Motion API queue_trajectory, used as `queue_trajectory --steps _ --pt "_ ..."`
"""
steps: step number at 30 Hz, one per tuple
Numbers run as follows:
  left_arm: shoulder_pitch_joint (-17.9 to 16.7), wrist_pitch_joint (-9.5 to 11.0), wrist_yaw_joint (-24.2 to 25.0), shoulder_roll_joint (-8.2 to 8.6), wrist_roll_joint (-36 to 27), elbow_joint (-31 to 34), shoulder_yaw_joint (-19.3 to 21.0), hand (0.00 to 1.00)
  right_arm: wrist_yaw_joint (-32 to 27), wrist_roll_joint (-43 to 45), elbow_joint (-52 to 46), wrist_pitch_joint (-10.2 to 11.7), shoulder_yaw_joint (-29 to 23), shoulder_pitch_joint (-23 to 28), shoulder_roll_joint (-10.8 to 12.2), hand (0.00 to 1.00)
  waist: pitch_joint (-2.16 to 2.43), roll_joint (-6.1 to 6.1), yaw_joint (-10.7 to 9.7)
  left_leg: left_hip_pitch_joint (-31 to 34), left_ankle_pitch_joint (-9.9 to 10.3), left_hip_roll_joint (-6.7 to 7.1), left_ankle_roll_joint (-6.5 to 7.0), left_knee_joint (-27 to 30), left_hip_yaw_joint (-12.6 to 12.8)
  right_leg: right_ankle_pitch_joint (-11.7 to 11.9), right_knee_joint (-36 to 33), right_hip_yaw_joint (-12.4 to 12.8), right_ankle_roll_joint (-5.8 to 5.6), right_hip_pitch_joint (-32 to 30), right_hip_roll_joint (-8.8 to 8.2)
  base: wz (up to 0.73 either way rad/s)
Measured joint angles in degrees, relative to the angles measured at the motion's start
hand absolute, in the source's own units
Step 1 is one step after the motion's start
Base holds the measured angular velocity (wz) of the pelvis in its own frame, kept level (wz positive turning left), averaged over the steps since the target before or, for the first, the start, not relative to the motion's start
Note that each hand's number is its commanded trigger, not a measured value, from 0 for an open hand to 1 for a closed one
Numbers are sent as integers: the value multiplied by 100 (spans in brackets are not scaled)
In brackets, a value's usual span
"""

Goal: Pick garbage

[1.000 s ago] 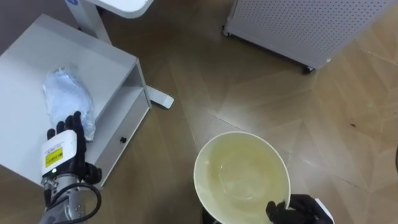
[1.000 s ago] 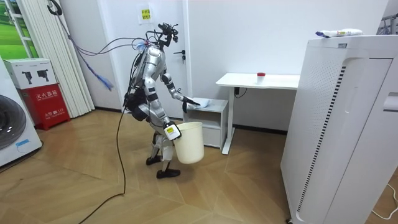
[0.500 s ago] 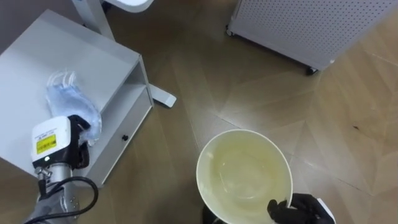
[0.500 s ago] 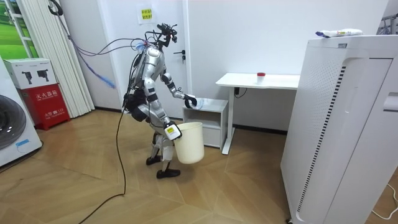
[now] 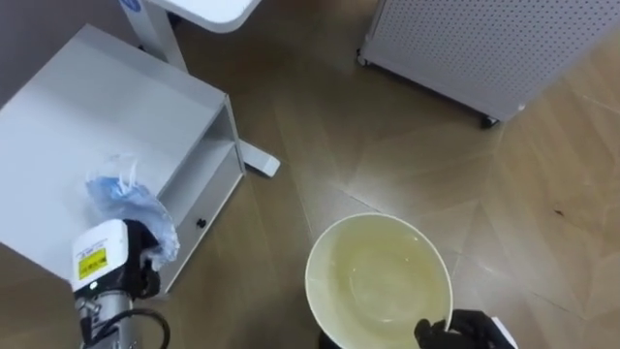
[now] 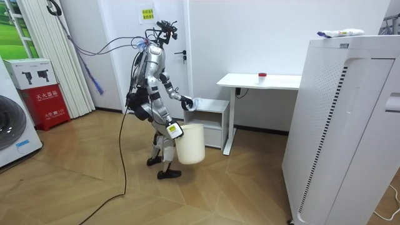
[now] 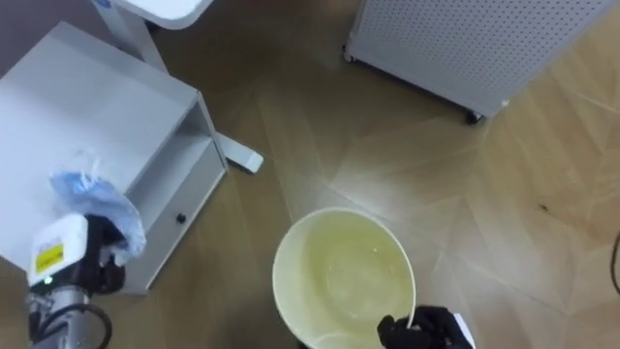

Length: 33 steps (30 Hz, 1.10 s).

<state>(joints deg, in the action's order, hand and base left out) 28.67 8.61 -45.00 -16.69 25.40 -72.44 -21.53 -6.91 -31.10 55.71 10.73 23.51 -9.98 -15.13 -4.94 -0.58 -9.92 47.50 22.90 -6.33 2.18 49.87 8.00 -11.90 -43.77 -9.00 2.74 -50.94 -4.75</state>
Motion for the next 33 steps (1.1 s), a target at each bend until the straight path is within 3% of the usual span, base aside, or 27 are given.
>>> queue_trajectory --steps 5,7,8,10,16,23,25,28,29,30,31,32,33 --pt "-434 164 -101 267 38 315 -13 100 9 15 62 145 4 3 148 100 35 26 140 -226 -24 26 -10 -212 69 10 145 7 -19 173 -18 -3" --pt "-703 255 -111 456 47 500 -82 100 10 16 210 230 24 5 251 100 95 52 236 -349 -32 20 -12 -311 107 16 244 -55 -25 276 -22 -6" --pt "-761 276 -112 529 47 513 -116 100 10 16 258 239 24 5 276 100 102 59 248 -396 -33 18 -13 -338 113 16 276 -63 -26 332 -21 -4" --pt "-1064 311 -107 813 49 635 -222 100 19 16 453 260 54 9 403 100 151 94 295 -619 -72 39 -19 -539 142 31 428 -68 -46 535 -33 0" --pt "-1374 467 -2 1281 48 741 -666 100 30 18 691 398 244 53 592 100 175 122 518 -935 -194 119 -6 -895 207 89 683 -124 -74 807 -95 1" --pt "-1665 548 439 1394 4 1292 -808 100 330 242 719 405 470 91 692 100 206 158 564 -1085 -215 90 3 -969 264 155 859 -134 -96 988 -65 -2" --pt "-1757 569 637 1399 -9 1538 -874 100 458 264 682 408 496 168 697 100 243 164 566 -1140 -237 110 30 -1069 266 200 937 -136 -122 1034 -80 0" --pt "-1825 664 898 1401 -16 1625 -1012 97 587 319 680 412 485 225 697 100 259 156 560 -1237 -258 160 60 -1164 294 224 979 -123 -158 1096 -116 0" --pt "-1840 690 956 1400 -16 1625 -1031 69 596 351 680 413 477 239 698 100 267 154 557 -1257 -268 173 65 -1190 294 229 991 -118 -165 1110 -122 0" --pt "-1861 719 1046 1405 -17 1631 -1078 56 630 422 678 417 445 255 697 100 269 156 555 -1288 -290 202 82 -1248 316 238 1007 -102 -179 1120 -123 0" --pt "-1888 737 1113 1395 -24 1641 -1135 14 641 492 679 417 448 255 698 100 269 156 555 -1305 -294 207 89 -1273 350 244 1016 -78 -189 1119 -122 -3" --pt "-1908 743 1168 1395 -40 1642 -1156 0 657 516 679 418 450 257 699 100 269 156 553 -1317 -295 210 92 -1287 365 248 1017 -64 -196 1119 -120 -8" --pt "-1929 743 1269 1395 -124 1642 -1236 0 695 527 679 419 451 262 702 100 269 156 549 -1322 -298 214 97 -1309 382 253 1013 -54 -203 1118 -119 -5"
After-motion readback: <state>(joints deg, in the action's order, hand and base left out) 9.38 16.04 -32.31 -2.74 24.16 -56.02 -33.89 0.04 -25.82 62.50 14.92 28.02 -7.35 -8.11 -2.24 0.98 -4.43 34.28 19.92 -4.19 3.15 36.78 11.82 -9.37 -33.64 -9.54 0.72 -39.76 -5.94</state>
